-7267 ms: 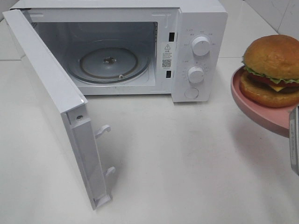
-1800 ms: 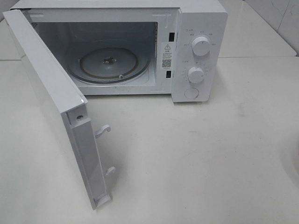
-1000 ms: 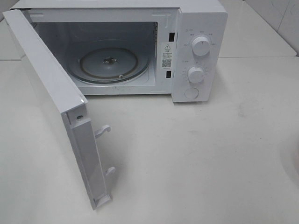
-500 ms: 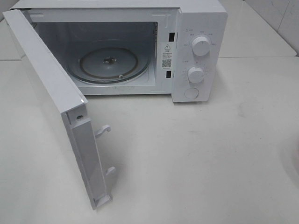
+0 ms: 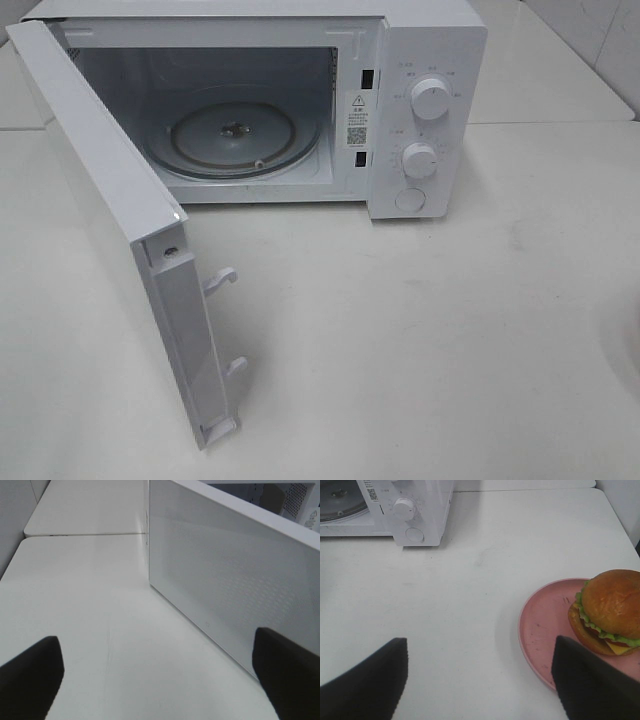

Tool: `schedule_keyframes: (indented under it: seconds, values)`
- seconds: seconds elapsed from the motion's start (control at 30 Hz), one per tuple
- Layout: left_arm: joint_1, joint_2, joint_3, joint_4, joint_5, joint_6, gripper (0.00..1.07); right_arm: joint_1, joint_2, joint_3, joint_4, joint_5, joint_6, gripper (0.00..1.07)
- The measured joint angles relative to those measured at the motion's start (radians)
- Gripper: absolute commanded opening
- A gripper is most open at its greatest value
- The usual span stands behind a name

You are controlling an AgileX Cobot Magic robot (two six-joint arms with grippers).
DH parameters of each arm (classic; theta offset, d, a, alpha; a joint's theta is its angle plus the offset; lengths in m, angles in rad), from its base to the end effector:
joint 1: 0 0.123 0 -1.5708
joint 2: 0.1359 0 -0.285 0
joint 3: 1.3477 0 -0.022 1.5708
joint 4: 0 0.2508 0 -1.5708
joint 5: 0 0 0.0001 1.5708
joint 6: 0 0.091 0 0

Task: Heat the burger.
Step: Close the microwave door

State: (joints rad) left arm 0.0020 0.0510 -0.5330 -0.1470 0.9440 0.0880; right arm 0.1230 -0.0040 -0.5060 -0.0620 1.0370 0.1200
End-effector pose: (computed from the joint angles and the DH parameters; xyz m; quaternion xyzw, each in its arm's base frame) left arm 0.0036 -0.0108 0.2969 0.0333 0.8236 -0.0481 0.5642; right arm -0.0047 -0.0055 0.2810 -0.0003 0.8439 0.0342 0.5354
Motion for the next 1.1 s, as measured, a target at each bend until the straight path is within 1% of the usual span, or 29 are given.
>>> schedule_keyframes:
  seconds: [0.03, 0.07, 0.1, 0.13, 0.17, 0.2, 0.23, 0.27, 0.3, 0.33, 0.37, 0.4, 0.43, 0.47, 0.5, 0.53, 0.6, 0.67, 0.73, 0.77, 0.8, 0.83, 0.87, 0.93, 0.97, 1.0, 1.03, 1.07, 1.1]
  values:
    - [0.0, 0.0, 0.0, 0.0, 0.0, 0.0, 0.89, 0.0, 0.0, 0.0, 0.0, 0.0, 0.0, 0.76]
    - [0.0, 0.021, -0.001, 0.0, -0.014, 0.0, 0.85, 0.0, 0.0, 0.0, 0.0, 0.0, 0.0, 0.76]
    - [0.0, 0.062, -0.001, 0.0, -0.044, 0.0, 0.76, 0.0, 0.0, 0.0, 0.0, 0.0, 0.0, 0.76]
    - [0.0, 0.062, -0.001, 0.0, -0.044, 0.0, 0.76, 0.0, 0.0, 0.0, 0.0, 0.0, 0.0, 0.76]
    - [0.0, 0.107, -0.001, 0.0, -0.07, 0.0, 0.7, 0.0, 0.0, 0.0, 0.0, 0.0, 0.0, 0.76]
    - [0.0, 0.133, -0.001, 0.0, -0.085, 0.0, 0.58, 0.0, 0.0, 0.0, 0.0, 0.0, 0.0, 0.76]
    - [0.0, 0.133, -0.001, 0.0, -0.085, 0.0, 0.58, 0.0, 0.0, 0.0, 0.0, 0.0, 0.0, 0.76]
    - [0.0, 0.186, -0.001, 0.0, -0.11, 0.0, 0.46, 0.0, 0.0, 0.0, 0.0, 0.0, 0.0, 0.76]
    - [0.0, 0.186, -0.001, 0.0, -0.11, 0.0, 0.46, 0.0, 0.0, 0.0, 0.0, 0.0, 0.0, 0.76]
    - [0.0, 0.231, -0.001, 0.0, -0.135, 0.0, 0.41, 0.0, 0.0, 0.0, 0.0, 0.0, 0.0, 0.76]
    - [0.0, 0.267, -0.001, 0.0, -0.156, 0.0, 0.26, 0.0, 0.0, 0.0, 0.0, 0.0, 0.0, 0.76]
    - [0.0, 0.267, -0.001, 0.0, -0.156, 0.0, 0.26, 0.0, 0.0, 0.0, 0.0, 0.0, 0.0, 0.76]
    - [0.0, 0.324, -0.001, 0.001, -0.191, 0.008, 0.08, 0.0, 0.0, 0.0, 0.0, 0.0, 0.0, 0.76]
    - [0.0, 0.357, -0.001, 0.002, -0.205, 0.013, 0.01, 0.0, 0.0, 0.0, 0.0, 0.0, 0.0, 0.76]
    - [0.0, 0.357, -0.001, 0.002, -0.205, 0.013, 0.01, 0.0, 0.0, 0.0, 0.0, 0.0, 0.0, 0.76]
    - [0.0, 0.42, -0.001, 0.002, -0.243, 0.028, 0.0, 0.0, 0.0, 0.0, 0.0, 0.0, 0.0, 0.76]
    - [0.0, 0.473, 0.0, 0.001, -0.297, 0.043, 0.0, 0.0, 0.0, 0.0, 0.0, 0.0, 0.0, 0.76]
    - [0.0, 0.494, 0.003, 0.0, -0.323, 0.051, 0.0, 0.0, 0.0, 0.0, 0.0, 0.0, 0.0, 0.76]
    - [0.0, 0.56, 0.038, -0.001, -0.447, 0.06, 0.0, 0.0, 0.0, 0.0, 0.0, 0.0, 0.0, 0.76]
    - [0.0, 0.56, 0.038, -0.001, -0.447, 0.06, 0.0, 0.0, 0.0, 0.0, 0.0, 0.0, 0.0, 0.76]
    - [0.0, 0.591, 0.073, -0.003, -0.533, 0.061, 0.0, 0.0, 0.0, 0.0, 0.0, 0.0, 0.0, 0.76]
    - [0.0, 0.591, 0.073, -0.003, -0.533, 0.061, 0.0, 0.0, 0.0, 0.0, 0.0, 0.0, 0.0, 0.76]
    - [0.0, 0.621, 0.119, -0.004, -0.641, 0.064, 0.0, 0.0, 0.0, 0.0, 0.0, 0.0, 0.0, 0.76]
    - [0.0, 0.631, 0.138, -0.004, -0.688, 0.064, 0.0, 0.0, 0.0, 0.0, 0.0, 0.0, 0.0, 0.76]
    - [0.0, 0.654, 0.189, -0.004, -0.808, 0.064, 0.0, 0.0, 0.0, 0.0, 0.0, 0.0, 0.0, 0.76]
    - [0.0, 0.662, 0.213, -0.004, -0.871, 0.064, 0.0, 0.0, 0.0, 0.0, 0.0, 0.0, 0.0, 0.76]
    - [0.0, 0.662, 0.213, -0.004, -0.871, 0.064, 0.0, 0.0, 0.0, 0.0, 0.0, 0.0, 0.0, 0.76]
    - [0.0, 0.685, 0.254, -0.004, -0.983, 0.064, 0.0, 0.0, 0.0, 0.0, 0.0, 0.0, 0.0, 0.76]
    - [0.0, 0.685, 0.254, -0.004, -0.983, 0.064, 0.0, 0.0, 0.0, 0.0, 0.0, 0.0, 0.0, 0.76]
